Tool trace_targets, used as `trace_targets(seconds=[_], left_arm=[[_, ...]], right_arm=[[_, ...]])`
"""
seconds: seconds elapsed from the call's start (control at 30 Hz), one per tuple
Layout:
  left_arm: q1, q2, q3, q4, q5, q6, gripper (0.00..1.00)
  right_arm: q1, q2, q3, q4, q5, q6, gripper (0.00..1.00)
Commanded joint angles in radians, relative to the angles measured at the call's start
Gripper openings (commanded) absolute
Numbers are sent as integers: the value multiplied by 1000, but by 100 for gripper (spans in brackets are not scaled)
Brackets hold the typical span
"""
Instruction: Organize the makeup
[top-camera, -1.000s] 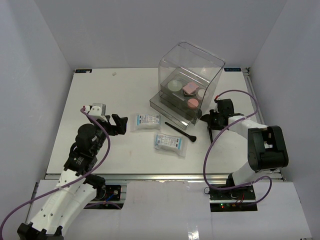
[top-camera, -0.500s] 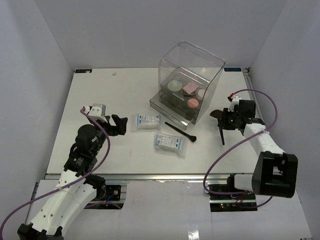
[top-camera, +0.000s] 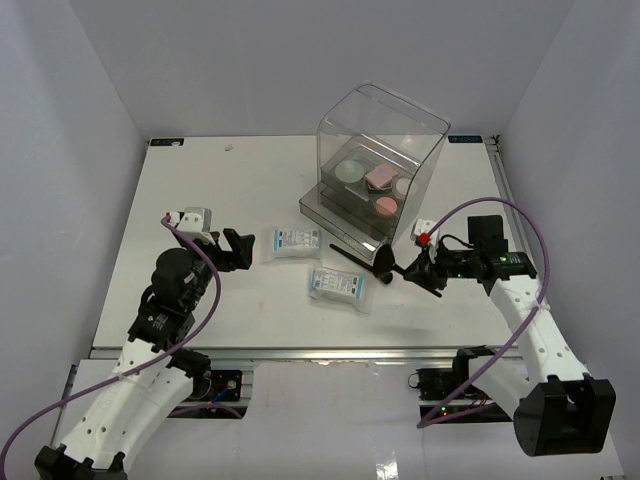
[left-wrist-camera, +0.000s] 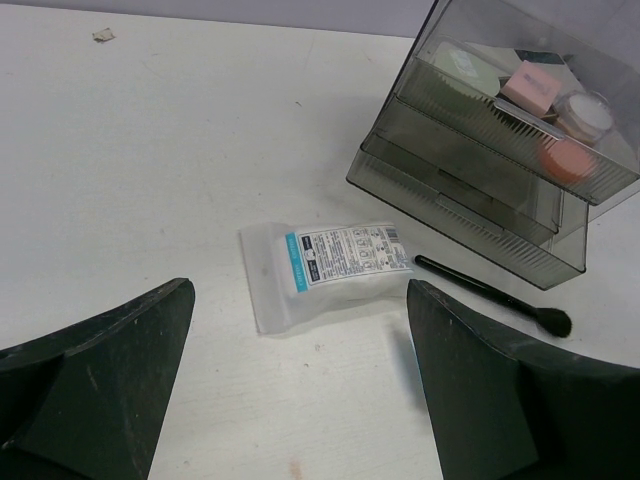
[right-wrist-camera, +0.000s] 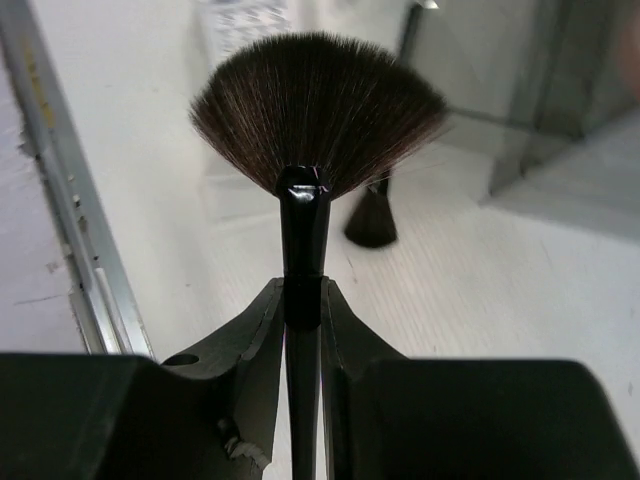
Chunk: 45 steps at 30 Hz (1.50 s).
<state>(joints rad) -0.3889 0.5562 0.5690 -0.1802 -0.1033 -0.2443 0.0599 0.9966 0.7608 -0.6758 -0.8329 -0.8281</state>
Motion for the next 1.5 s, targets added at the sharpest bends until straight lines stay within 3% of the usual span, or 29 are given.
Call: trace_targets(seconds=[0.0,0.3,0.47,0.6,0.73,0.87,1.0,1.17,1.33,1.47], left_arm=[[4,10,-3,-6,-28,-5,98],[4,78,12,-38,-40,-33,98],[4,121,19,-51,-42,-40,98],[4,161,25,-58,-36,-44,98],[4,189,29,-64,-29,-47,98],[4,201,31,-68,-29,-52,98],[4,219,33,-70,-22,-54,98],[9,286,49,-92,-15,-72,98],[55,466,136,-192,25,-169,98],[77,559,242,-322,-67,-273,98]], right_arm=[[178,-44,95,16,39,-119,8],[557,269,358,268,519,182,8],[607,491,562,300,683,248,8],[621,609,633,335,792,260,9],[621,697,673,342,900,263,17],[623,732,666,346,936,268,44],[621,697,652,333,884,284,59],[616,581,643,242,614,265,64],[585,434,523,78,149,97,65],[549,364,386,95,57,76,64]])
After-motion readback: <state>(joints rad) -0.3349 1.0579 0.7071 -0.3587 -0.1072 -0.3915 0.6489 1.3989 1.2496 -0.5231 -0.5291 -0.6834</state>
